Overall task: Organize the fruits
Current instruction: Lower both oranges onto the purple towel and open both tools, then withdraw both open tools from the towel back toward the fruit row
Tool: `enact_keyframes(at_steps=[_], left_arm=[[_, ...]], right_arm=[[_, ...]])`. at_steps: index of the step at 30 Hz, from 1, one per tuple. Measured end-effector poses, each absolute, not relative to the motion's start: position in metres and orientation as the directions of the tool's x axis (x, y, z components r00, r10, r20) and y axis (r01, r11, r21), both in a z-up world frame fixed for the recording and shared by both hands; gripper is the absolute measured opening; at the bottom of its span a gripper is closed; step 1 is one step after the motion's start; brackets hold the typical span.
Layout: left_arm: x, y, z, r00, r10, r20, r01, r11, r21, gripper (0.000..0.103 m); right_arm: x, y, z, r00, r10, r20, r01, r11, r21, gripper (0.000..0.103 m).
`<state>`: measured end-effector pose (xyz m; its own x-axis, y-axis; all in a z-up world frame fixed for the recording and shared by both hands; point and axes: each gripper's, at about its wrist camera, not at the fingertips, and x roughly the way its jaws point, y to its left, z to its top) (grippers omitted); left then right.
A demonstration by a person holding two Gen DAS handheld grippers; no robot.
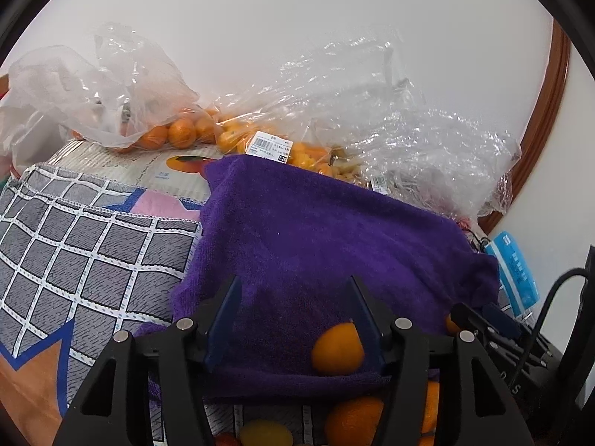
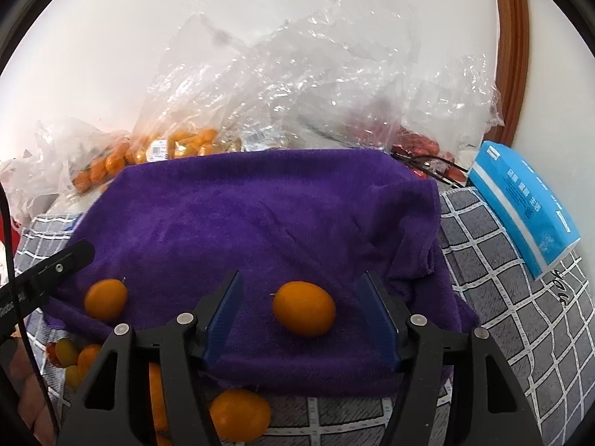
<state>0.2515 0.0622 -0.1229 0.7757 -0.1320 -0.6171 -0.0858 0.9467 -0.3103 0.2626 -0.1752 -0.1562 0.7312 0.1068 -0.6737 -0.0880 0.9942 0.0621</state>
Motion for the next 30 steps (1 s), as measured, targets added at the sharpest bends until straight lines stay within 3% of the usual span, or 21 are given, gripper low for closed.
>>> enact_keyframes(at_steps=[10,16,30], left_arm=[[0.243,0.068,-0.117,0.793,-0.121,-0.597,-0.105,0.938,-0.33,0.058],[0.233,0.061,-0.101,0.823,-0.066,-0.564,-0.107,0.957,-0.268,0.058],[0.169,0.057,-0.086,0.772,-0.064,-0.632,-0.056,0.984,-0.169,0.058]], right_arm=[[0.241,-0.164,-0.141,0.729,0.12,-0.674,-0.131,0.991,0.035,0.064],[0.21,-0.165,-0.14,0.71,0.131,-0.692,-0.132,0.99,0.051,0.064],[0.166,-0.166,-0.139,0.699,0.125,-0.704,-0.114,0.992,0.062,0.064]])
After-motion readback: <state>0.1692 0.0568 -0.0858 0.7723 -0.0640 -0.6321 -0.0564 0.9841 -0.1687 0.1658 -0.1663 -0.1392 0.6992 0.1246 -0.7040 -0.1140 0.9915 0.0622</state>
